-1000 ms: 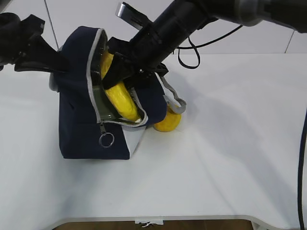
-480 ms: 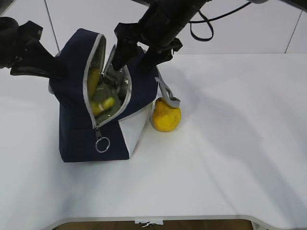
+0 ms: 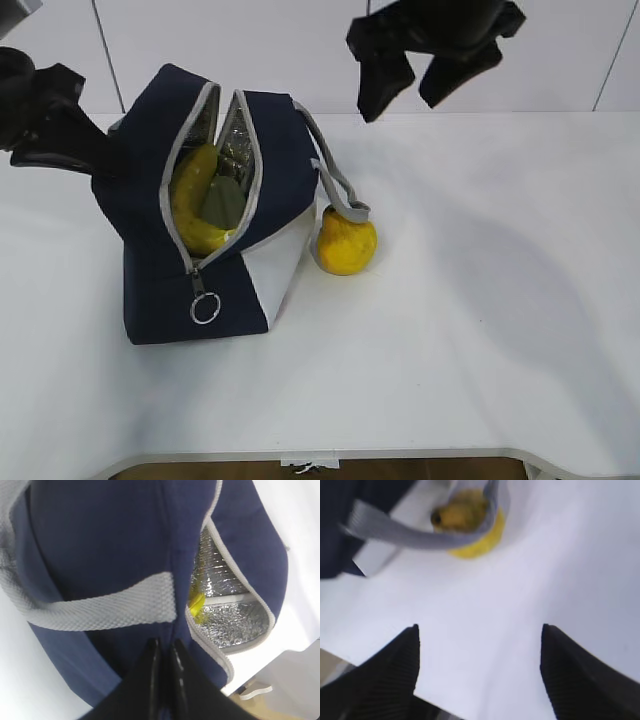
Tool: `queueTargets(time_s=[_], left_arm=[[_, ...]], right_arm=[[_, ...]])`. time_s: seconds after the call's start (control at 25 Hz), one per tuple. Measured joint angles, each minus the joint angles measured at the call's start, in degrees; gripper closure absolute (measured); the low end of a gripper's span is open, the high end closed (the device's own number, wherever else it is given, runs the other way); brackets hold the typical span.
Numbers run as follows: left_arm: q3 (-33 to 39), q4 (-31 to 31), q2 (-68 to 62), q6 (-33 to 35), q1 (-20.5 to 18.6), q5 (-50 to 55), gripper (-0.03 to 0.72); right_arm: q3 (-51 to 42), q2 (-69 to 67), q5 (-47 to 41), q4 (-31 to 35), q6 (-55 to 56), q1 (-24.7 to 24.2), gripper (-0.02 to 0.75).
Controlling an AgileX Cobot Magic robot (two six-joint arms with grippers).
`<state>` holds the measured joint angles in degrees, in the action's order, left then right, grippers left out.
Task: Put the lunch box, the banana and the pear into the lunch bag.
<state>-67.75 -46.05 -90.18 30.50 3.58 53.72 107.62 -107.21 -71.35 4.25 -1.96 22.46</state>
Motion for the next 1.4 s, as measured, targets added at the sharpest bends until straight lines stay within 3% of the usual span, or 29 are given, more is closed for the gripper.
queueTargets(time_s=[0.32,0.48,0.68,0.92,1.2,1.4], left_arm=[[0.00,0.08,0.00,0.00,0.00,0.75,0.690],[0.00,0.08,0.00,0.00,0.00,0.97,0.690],[0.00,0.08,0.00,0.00,0.00,1.47,0.690],[0.00,0.08,0.00,0.00,0.00,2.16,0.690],[0.00,0.08,0.00,0.00,0.00,2.53,0.690],[0.00,0.08,0.00,0.00,0.00,2.69,0.690]], right_arm=[[-13.99,2.01,-0.11,0.22,0.41,0.00,0.164],[-15.68,1.75,-0.11,1.08,0.41,0.00,0.164],[-15.68,-1.65,1.30,8.78,-0.60,0.00,0.164],[-15.68,-6.65,9.70,13.63,-2.56,0.00,0.164],[-15.68,-8.62,20.35,13.61,-2.78,0.00,0.164],[-15.68,-8.76,28.96,10.00,-2.81,0.00,0.164]])
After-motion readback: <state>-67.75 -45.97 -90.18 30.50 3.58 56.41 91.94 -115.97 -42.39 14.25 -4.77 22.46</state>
